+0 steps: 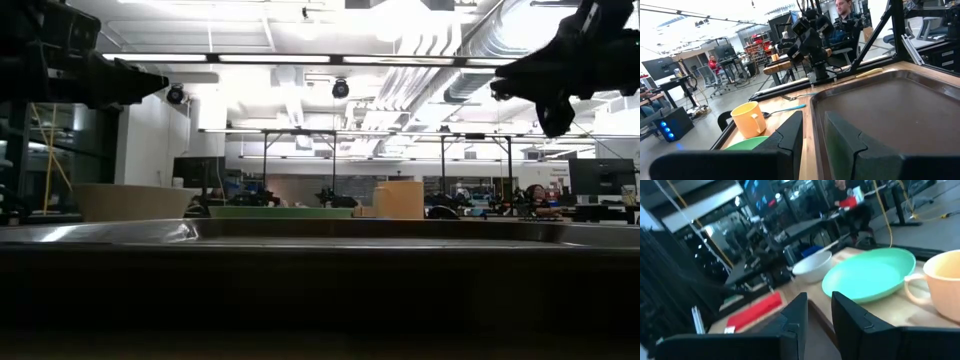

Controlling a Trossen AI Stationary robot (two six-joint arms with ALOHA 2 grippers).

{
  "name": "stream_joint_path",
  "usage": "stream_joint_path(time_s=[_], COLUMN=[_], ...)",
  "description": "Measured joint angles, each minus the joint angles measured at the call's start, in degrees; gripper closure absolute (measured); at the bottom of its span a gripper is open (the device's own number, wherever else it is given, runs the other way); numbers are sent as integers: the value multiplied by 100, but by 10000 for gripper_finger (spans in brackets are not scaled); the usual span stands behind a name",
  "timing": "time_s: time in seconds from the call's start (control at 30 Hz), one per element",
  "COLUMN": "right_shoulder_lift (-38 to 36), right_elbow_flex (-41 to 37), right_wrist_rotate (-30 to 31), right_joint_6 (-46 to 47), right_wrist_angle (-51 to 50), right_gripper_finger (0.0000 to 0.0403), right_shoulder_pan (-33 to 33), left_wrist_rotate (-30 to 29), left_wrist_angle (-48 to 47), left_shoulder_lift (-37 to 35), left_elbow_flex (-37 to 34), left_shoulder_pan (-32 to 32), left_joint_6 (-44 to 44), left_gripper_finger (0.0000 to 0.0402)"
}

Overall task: Set up tray
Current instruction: Put the orange mug on the top left of the black tray

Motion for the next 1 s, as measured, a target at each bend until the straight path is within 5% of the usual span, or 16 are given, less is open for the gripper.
stream_joint_path(time_s=[1.0], right_shoulder_lift=[0], right_elbow_flex=[0], right_wrist_rotate=[1157], right_joint_6=[-1247], right_wrist_angle=[1164], right_gripper_finger=[336], right_shoulder_pan=[-4], left_wrist_rotate=[-2], left_wrist_angle=[2], left_shoulder_lift=[0], left_elbow_flex=[1], left_shoulder_pan=[0], left_joint_6=[0], left_gripper_finger=[289])
